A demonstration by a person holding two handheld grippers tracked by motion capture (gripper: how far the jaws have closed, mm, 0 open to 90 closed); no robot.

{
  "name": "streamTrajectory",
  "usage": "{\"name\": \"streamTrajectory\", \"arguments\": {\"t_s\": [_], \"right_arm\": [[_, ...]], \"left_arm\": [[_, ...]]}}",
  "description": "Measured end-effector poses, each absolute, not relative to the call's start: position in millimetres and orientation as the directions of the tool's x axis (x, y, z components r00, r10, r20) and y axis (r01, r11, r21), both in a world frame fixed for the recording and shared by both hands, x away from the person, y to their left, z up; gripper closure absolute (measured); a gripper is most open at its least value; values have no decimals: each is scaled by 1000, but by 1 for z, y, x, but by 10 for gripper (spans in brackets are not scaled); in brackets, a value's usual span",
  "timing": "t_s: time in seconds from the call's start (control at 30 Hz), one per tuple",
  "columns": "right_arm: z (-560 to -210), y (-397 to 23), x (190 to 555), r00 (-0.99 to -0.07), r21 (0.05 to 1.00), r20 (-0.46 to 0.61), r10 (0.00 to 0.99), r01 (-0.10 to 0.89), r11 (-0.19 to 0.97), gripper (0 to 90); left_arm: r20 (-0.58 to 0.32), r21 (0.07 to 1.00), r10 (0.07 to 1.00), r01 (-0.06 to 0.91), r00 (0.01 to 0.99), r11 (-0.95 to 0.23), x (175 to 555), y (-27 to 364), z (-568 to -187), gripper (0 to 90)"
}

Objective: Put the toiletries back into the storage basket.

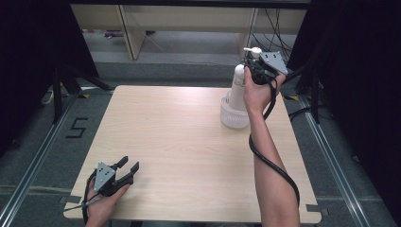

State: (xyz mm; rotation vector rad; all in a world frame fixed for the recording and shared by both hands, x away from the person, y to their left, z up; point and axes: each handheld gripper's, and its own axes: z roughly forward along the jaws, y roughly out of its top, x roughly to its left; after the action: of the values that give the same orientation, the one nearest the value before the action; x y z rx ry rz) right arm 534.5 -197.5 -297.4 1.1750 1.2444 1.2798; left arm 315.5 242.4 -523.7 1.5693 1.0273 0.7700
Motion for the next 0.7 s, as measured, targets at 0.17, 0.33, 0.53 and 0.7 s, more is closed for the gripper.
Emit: {"name": "streamTrajectory", "arguments": {"t_s": [0.17, 0.33, 0.53, 0.7], "right_arm": [[-300, -198, 537, -75, 1000, 10, 997, -10, -11, 601], [-303, -196, 538, -73, 1000, 11, 997, 1, -11, 601], [-306, -195, 539, -78, 1000, 12, 997, 6, -11, 601], [-309, -195, 540, -76, 1000, 3, 997, 10, -3, 601]], "left_arm": [[-30, 972, 906, 225, 423, -73, 316, 242, -524, 479], [-30, 972, 906, 225, 423, -72, 316, 242, -524, 479], [-34, 972, 906, 226, 422, -69, 316, 242, -524, 479], [-33, 972, 906, 226, 422, -69, 316, 242, -524, 478]]}}
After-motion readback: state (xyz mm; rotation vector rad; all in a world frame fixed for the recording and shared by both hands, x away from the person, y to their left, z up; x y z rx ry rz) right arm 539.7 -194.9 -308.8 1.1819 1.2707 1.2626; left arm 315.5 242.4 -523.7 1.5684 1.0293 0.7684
